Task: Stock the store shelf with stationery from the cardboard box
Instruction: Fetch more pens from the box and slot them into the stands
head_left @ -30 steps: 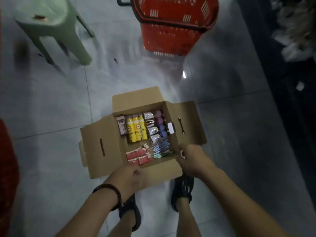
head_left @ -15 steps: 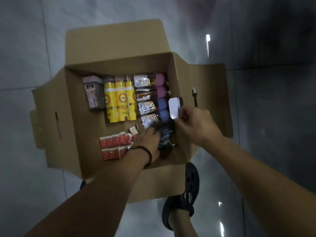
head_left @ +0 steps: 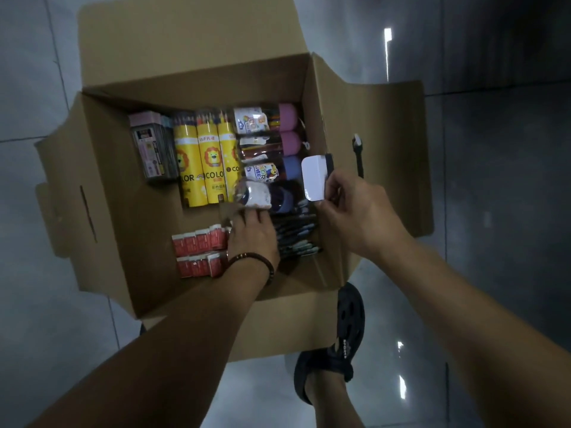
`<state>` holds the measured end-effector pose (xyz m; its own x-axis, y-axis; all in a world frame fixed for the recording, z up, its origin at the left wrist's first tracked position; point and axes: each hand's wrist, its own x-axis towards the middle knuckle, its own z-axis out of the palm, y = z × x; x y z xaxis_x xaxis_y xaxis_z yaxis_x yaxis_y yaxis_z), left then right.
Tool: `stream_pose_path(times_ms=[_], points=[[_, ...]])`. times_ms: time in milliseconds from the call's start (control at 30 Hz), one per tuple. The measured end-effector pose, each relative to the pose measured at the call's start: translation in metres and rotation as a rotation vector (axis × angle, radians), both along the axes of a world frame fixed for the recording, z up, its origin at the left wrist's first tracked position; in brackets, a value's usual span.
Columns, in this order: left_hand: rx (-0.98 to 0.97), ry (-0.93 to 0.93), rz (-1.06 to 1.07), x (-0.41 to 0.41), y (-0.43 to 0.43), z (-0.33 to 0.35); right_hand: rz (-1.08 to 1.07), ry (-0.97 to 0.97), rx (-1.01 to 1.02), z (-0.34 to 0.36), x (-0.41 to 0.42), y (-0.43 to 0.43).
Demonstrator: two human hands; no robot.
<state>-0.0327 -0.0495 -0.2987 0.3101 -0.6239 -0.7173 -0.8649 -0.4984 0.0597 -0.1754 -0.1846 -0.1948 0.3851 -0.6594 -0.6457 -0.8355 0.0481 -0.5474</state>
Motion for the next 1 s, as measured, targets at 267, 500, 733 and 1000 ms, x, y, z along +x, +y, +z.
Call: stream_pose_path(times_ms=[267, 500, 733, 1000], points=[[-0.076, 0.012, -0.052, -0.018, -0.024, -0.013, -0.011, -0.011, -0.007, -0.001, -0.001, 0.002], [0.038, 0.057, -0.220, -0.013, -0.023, -0.026, -0.007, 0.000, -0.023, -0.001, 0.000, 0.004], [0.025, 0.148, -0.290, 0.003, -0.027, -0.018, -0.004, 0.047, 0.010, 0.011, 0.003, -0.003], [0.015, 0.613, 0.360, 0.023, -0.011, 0.058, -0.117, 0.106, -0.055, 0.067, 0.006, 0.009]])
